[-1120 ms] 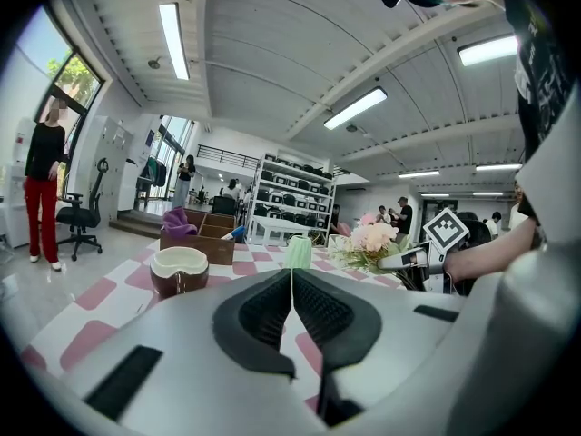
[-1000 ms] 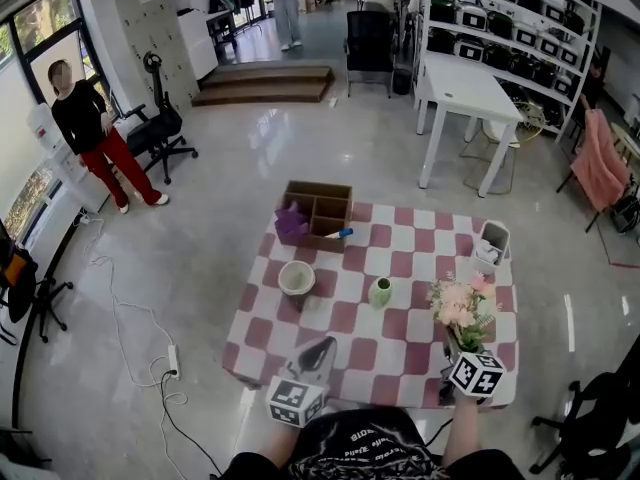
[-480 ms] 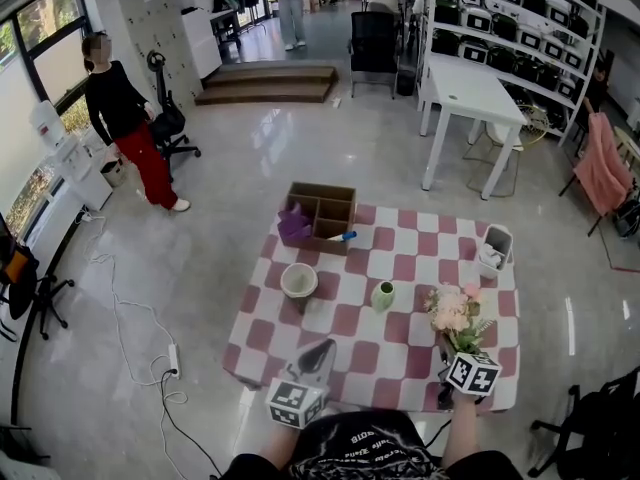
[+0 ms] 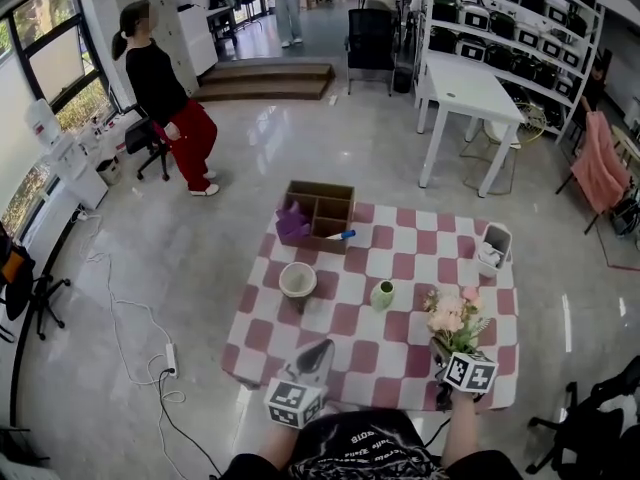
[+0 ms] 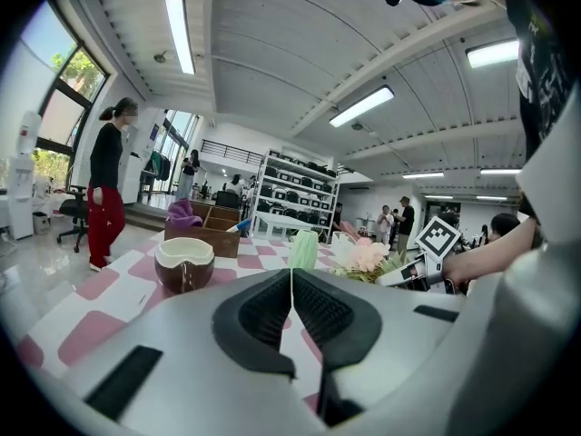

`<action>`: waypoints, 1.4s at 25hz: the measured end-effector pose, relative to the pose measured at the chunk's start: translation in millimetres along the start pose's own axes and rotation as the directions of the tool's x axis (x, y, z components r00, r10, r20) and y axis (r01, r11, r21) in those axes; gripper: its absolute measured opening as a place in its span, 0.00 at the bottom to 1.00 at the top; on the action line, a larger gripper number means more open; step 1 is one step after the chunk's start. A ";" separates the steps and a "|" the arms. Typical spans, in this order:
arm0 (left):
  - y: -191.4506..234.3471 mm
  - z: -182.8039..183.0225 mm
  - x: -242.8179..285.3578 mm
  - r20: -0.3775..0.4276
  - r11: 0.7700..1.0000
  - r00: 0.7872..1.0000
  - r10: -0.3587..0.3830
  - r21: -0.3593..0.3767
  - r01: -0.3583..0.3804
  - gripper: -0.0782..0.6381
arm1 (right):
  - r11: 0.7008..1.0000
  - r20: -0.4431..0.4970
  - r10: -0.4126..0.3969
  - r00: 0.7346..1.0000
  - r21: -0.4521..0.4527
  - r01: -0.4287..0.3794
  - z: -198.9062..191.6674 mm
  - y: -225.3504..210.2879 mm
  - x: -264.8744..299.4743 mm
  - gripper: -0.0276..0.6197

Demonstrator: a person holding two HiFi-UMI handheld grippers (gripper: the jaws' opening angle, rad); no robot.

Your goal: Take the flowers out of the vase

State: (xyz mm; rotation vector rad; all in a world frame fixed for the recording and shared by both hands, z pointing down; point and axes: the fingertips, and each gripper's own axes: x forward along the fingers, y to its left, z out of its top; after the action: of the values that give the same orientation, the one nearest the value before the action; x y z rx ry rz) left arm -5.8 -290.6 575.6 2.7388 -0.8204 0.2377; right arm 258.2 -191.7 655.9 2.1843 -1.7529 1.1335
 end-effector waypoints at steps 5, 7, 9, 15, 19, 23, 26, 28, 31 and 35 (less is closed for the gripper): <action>-4.0 -3.0 5.3 -0.021 1.000 0.999 -0.025 -0.001 0.025 0.13 | 1.000 0.009 0.020 1.000 0.008 -0.020 -1.2 5.3 -2.9 0.63; -5.7 -4.3 7.7 -0.023 1.000 0.999 -0.031 -0.001 0.031 0.13 | 1.000 0.012 0.014 1.000 -0.010 -0.014 -0.5 6.1 -4.6 0.69; -7.5 -3.3 10.5 -0.022 0.999 0.999 -0.037 0.002 0.037 0.13 | 0.999 0.039 0.045 0.998 -0.007 -0.045 3.7 11.6 -9.3 0.75; -15.1 -0.5 14.4 -0.025 0.998 0.997 -0.069 0.008 0.069 0.13 | 0.998 0.084 0.044 0.995 -0.045 -0.041 10.5 17.6 -31.6 0.80; -21.3 1.5 12.6 -0.021 0.996 0.996 -0.085 0.021 0.085 0.13 | 0.998 0.146 0.057 0.988 -0.047 -0.050 19.1 25.3 -48.9 0.81; -27.4 7.8 10.3 -0.004 0.994 0.995 -0.101 0.031 0.101 0.13 | 0.996 0.218 0.064 0.974 -0.067 -0.050 32.4 34.5 -67.7 0.81; -30.7 14.7 6.8 0.014 0.993 0.994 -0.107 0.043 0.107 0.13 | 0.991 0.256 0.060 0.965 -0.134 -0.026 46.2 42.1 -84.3 0.81; -30.5 19.6 4.7 0.024 0.993 0.994 -0.108 0.050 0.106 0.13 | 0.983 0.287 0.067 0.956 -0.182 -0.014 59.3 50.3 -96.7 0.81; -28.3 26.1 1.2 0.037 0.993 0.994 -0.106 0.058 0.104 0.13 | 0.973 0.333 0.096 0.938 -0.229 -0.019 74.5 66.5 -113.8 0.81; -29.4 25.2 -0.4 0.041 0.991 0.994 -0.105 0.092 0.101 0.13 | 0.959 0.375 0.128 0.918 -0.283 -0.018 90.0 85.5 -130.4 0.81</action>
State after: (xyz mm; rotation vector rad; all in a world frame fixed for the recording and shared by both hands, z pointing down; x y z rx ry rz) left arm 12.3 -274.5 545.4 2.8707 -0.6935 0.1956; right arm 218.9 -162.9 482.6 2.2954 -2.0127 0.4384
